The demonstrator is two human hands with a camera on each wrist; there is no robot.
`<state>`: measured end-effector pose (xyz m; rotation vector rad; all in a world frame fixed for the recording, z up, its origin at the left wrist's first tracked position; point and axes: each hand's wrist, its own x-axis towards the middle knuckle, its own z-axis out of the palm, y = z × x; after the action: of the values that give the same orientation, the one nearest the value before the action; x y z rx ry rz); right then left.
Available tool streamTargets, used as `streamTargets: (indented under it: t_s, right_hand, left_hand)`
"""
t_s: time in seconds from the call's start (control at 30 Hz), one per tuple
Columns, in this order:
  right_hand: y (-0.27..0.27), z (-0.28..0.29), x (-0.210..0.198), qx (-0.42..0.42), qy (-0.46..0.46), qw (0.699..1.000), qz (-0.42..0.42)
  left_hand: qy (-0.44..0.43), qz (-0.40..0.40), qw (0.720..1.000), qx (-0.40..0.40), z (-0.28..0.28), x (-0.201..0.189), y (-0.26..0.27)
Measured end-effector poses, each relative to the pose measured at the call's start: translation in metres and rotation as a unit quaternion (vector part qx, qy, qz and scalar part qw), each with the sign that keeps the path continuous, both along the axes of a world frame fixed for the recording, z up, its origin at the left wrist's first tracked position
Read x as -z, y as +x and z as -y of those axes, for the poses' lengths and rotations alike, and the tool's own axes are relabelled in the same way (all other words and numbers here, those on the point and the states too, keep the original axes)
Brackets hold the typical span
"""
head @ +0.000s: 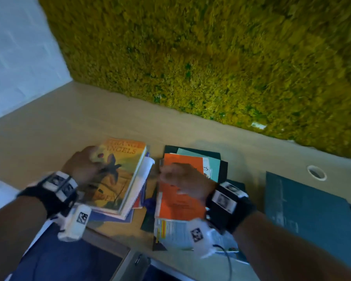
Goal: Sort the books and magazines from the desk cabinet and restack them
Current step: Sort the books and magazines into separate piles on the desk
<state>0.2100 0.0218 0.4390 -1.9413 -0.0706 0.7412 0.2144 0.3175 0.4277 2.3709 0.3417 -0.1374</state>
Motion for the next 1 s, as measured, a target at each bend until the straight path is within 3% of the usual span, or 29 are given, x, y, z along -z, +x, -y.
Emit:
streamTargets:
  t_s: [0.03, 0.1, 0.2, 0.3, 0.4, 0.6, 0.7, 0.8, 0.87, 1.0]
  right_hand:
    - [0.003, 0.016, 0.002, 0.01, -0.042, 0.998, 0.039]
    - [0.008, 0.046, 0.011, 0.05, -0.155, 0.983, 0.09]
    - [-0.002, 0.065, 0.032, 0.097, -0.229, 0.968, 0.043]
    - [-0.016, 0.061, 0.056, 0.08, -0.244, 0.966, 0.012]
    - [-0.023, 0.061, 0.066, 0.077, -0.264, 0.961, 0.028]
    - [-0.033, 0.068, 0.073, 0.058, -0.181, 0.981, 0.022]
    - [-0.033, 0.073, 0.074, 0.045, -0.157, 0.987, 0.01]
    - [-0.031, 0.081, 0.053, 0.042, -0.145, 0.988, -0.011]
    - [-0.032, 0.088, 0.045, 0.059, -0.124, 0.99, -0.014]
    - [-0.028, 0.094, 0.041, 0.141, -0.063, 0.987, -0.047]
  left_hand:
    - [0.056, 0.036, 0.998, 0.023, 0.013, -0.007, -0.003]
    - [0.089, 0.052, 0.987, 0.12, 0.043, -0.004, -0.004]
    - [0.075, -0.024, 0.964, 0.255, 0.108, 0.016, -0.006]
    - [0.099, -0.045, 0.947, 0.302, 0.142, 0.033, -0.007]
    - [0.074, -0.051, 0.955, 0.282, 0.144, 0.042, -0.009]
    - [-0.038, -0.093, 0.971, 0.215, 0.131, 0.043, -0.009]
    - [-0.128, -0.085, 0.969, 0.194, 0.129, 0.045, -0.019]
    - [-0.256, -0.061, 0.957, 0.123, 0.127, 0.039, -0.023]
    - [-0.348, -0.073, 0.933, 0.06, 0.122, 0.036, -0.021]
    - [-0.524, -0.154, 0.837, 0.031, 0.113, 0.034, -0.021]
